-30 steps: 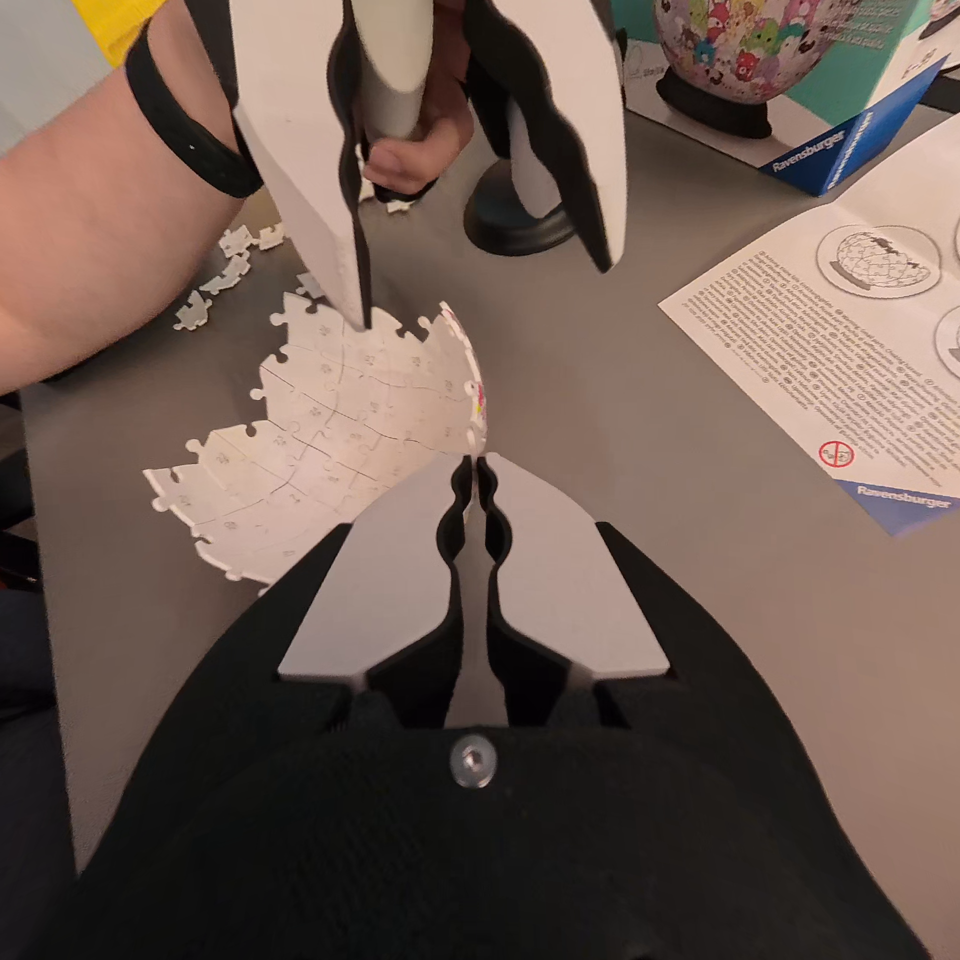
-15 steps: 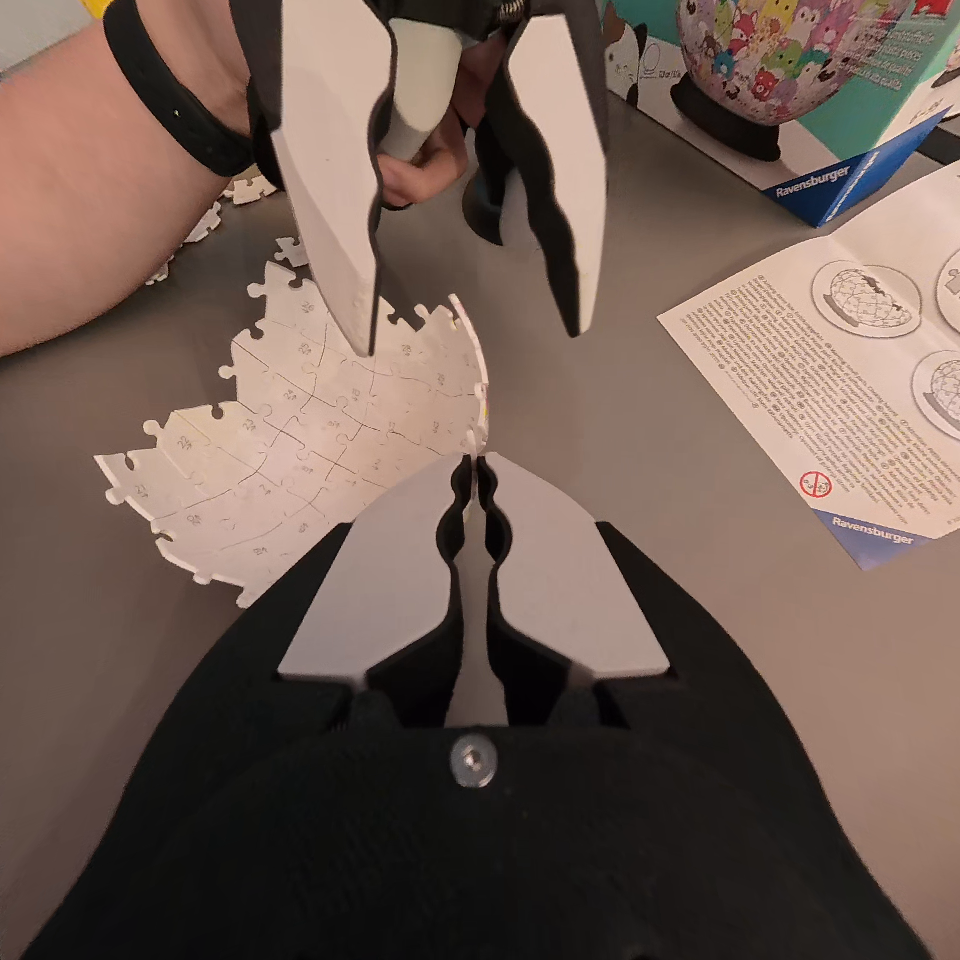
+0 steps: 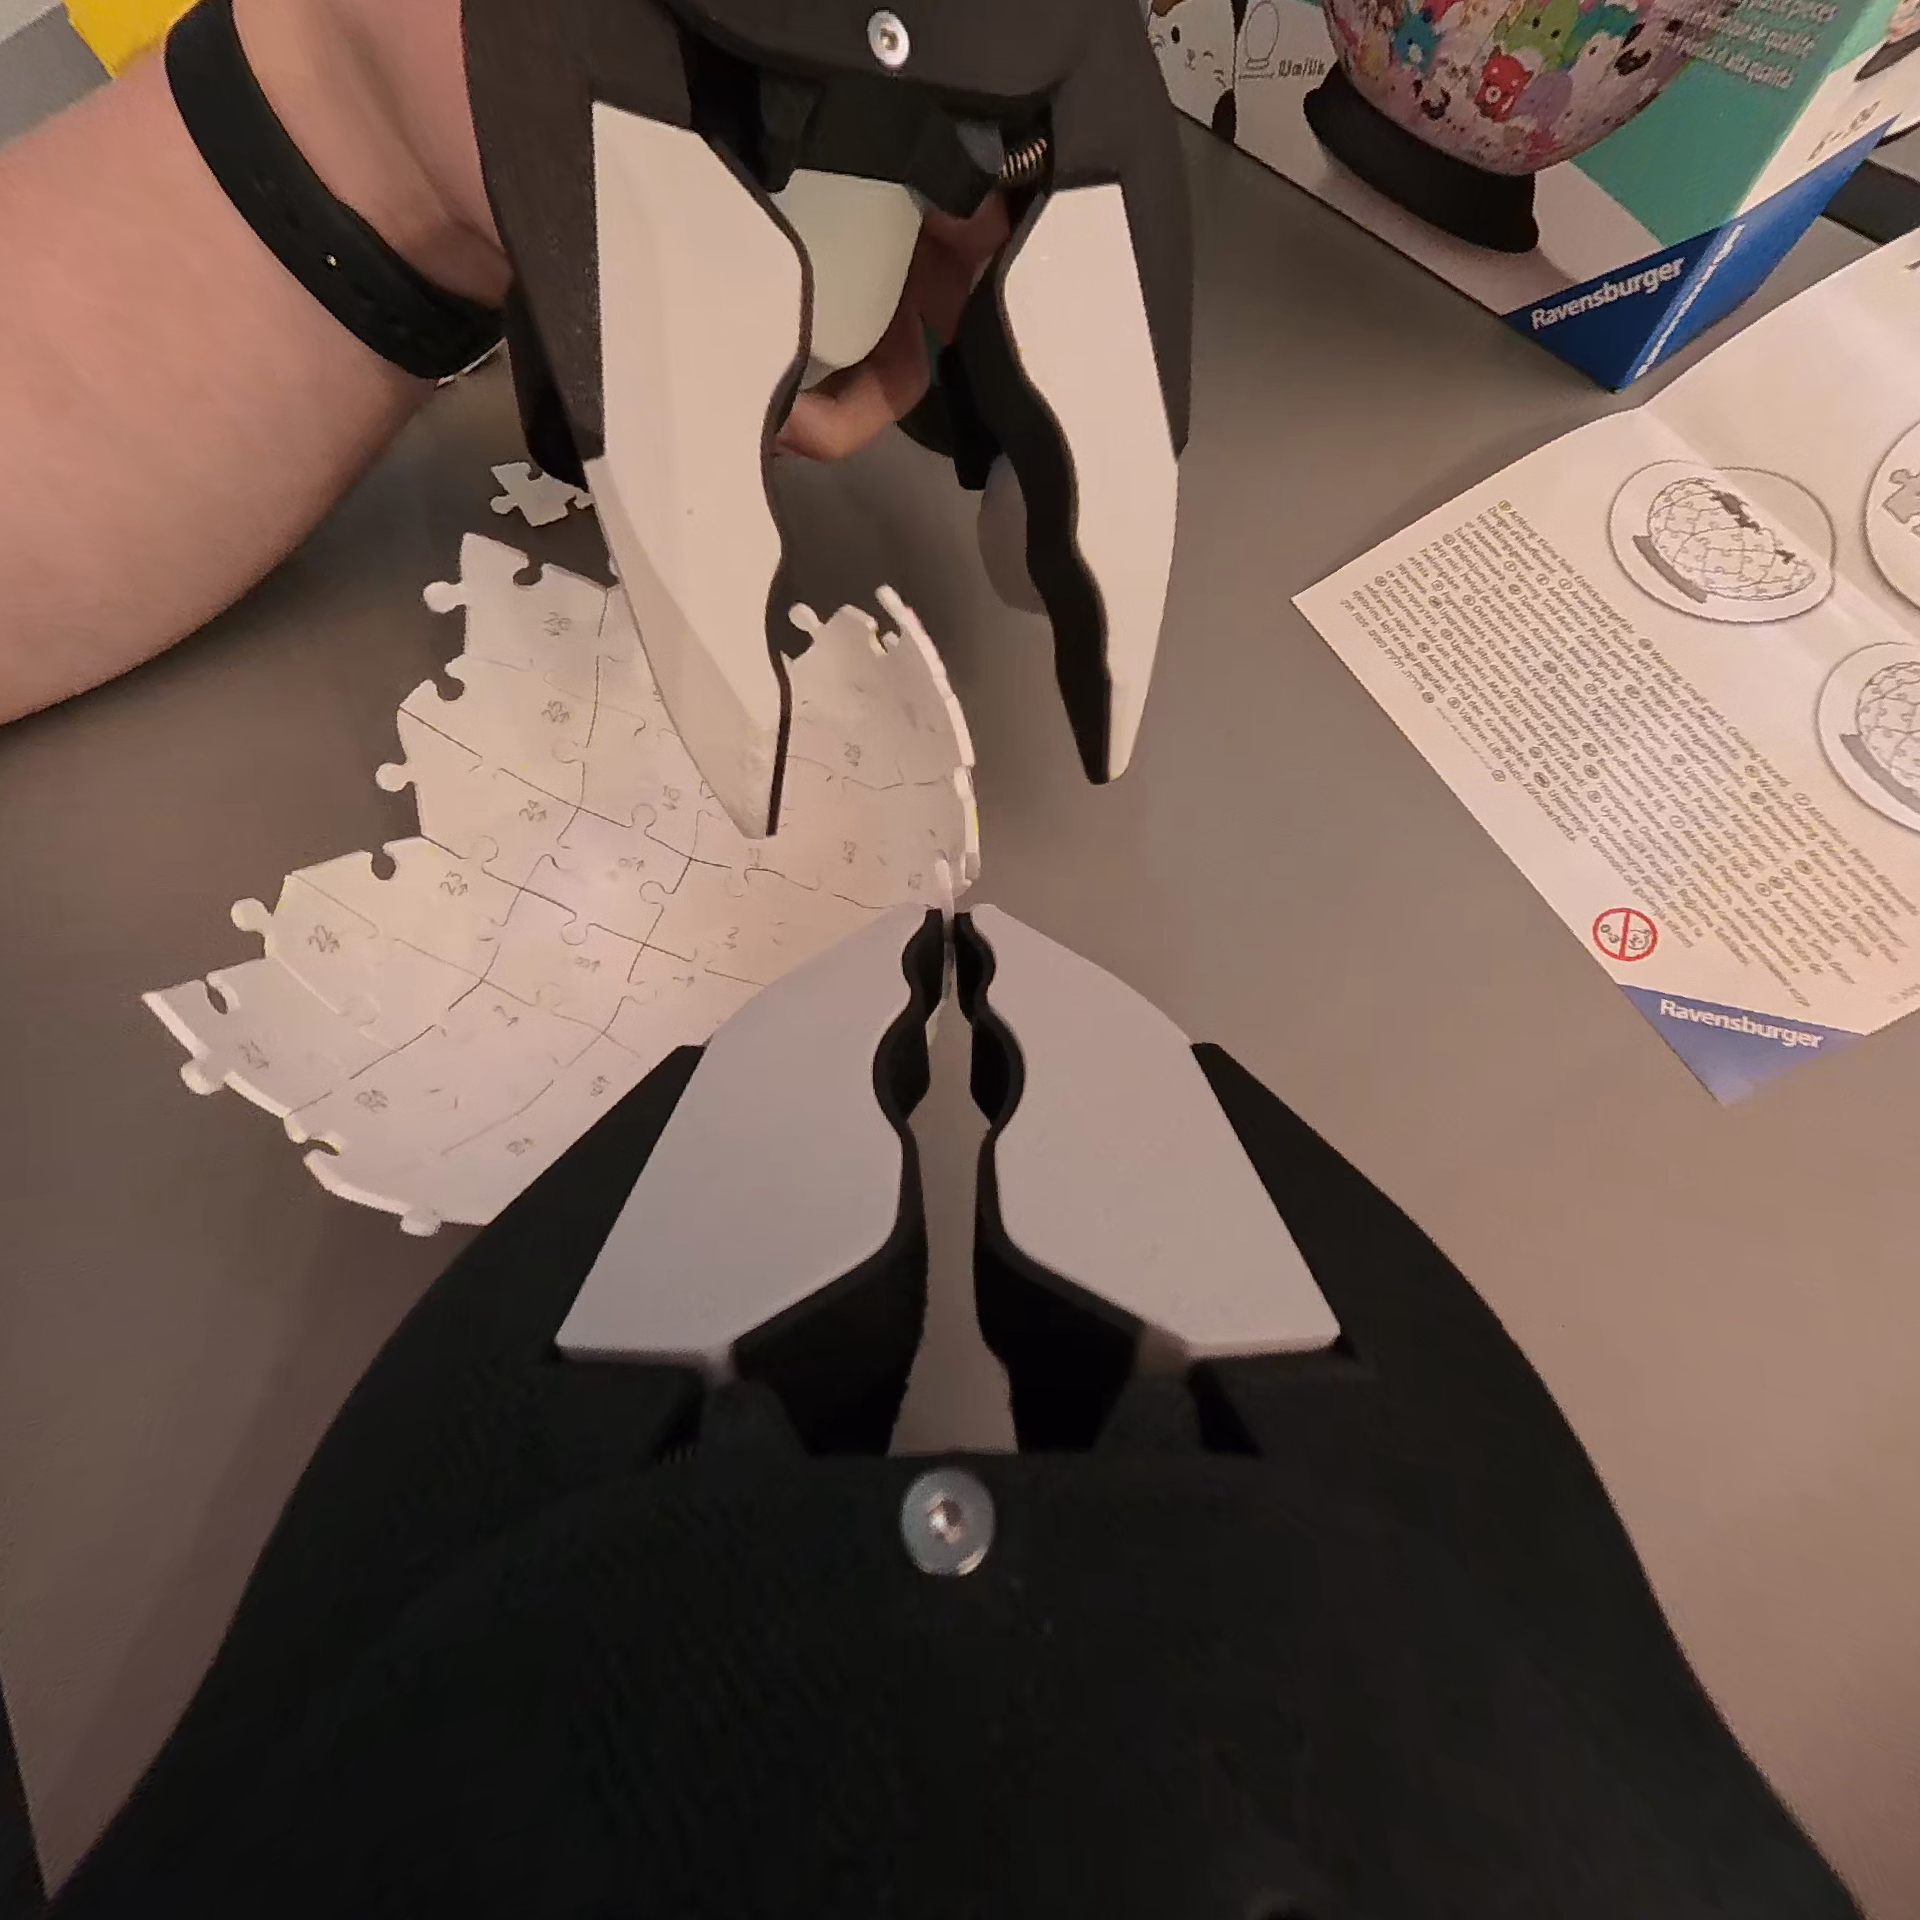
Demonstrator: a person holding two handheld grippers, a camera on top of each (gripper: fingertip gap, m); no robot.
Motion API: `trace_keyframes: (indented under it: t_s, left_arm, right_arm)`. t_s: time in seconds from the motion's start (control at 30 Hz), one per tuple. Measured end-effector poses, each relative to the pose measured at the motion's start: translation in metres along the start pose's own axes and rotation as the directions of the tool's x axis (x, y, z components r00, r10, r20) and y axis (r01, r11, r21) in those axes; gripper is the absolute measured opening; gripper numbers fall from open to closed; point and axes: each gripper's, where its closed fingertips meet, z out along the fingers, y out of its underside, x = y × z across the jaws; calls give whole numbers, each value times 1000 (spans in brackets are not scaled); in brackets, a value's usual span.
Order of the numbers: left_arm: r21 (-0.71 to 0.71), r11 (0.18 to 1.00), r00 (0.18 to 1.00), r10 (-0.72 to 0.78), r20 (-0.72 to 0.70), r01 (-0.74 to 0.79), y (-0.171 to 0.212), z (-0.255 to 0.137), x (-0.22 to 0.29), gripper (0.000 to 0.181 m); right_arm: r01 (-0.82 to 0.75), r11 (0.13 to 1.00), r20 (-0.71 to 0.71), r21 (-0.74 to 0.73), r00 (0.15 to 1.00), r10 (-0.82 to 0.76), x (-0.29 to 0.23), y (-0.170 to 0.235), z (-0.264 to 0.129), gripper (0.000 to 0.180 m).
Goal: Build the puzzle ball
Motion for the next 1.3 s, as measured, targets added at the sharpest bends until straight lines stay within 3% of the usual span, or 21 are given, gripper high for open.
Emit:
trace_keyframes:
  t_s: [0.4,0.47,0.63,0.97,1.3]
  left_arm:
    - [-80,994,991,88,97,-80,-15,-13,-13,64]
    - [-155,986,993,81,89,-66,-17,-16,-12,64]
    - [-403,913,988,117,97,-69,-10,-20,-12,54]
    - [-630,774,988,142,67,-68,-8,-13,-14,54]
    - [-685,721,985,172,25,-108,-9,4,-18,58]
  right_arm:
    - [-26,999,10,-27,1000,27,4,3,4,3]
    - [-28,999,13,-32,1000,28,5,4,4,3]
    - [-27,999,15,-23,1000,28,5,3,3,3]
    - [-50,999,13,-8,999,50,6,2,2,3]
    - [-65,998,2,6,998,65,8,1,0,3]
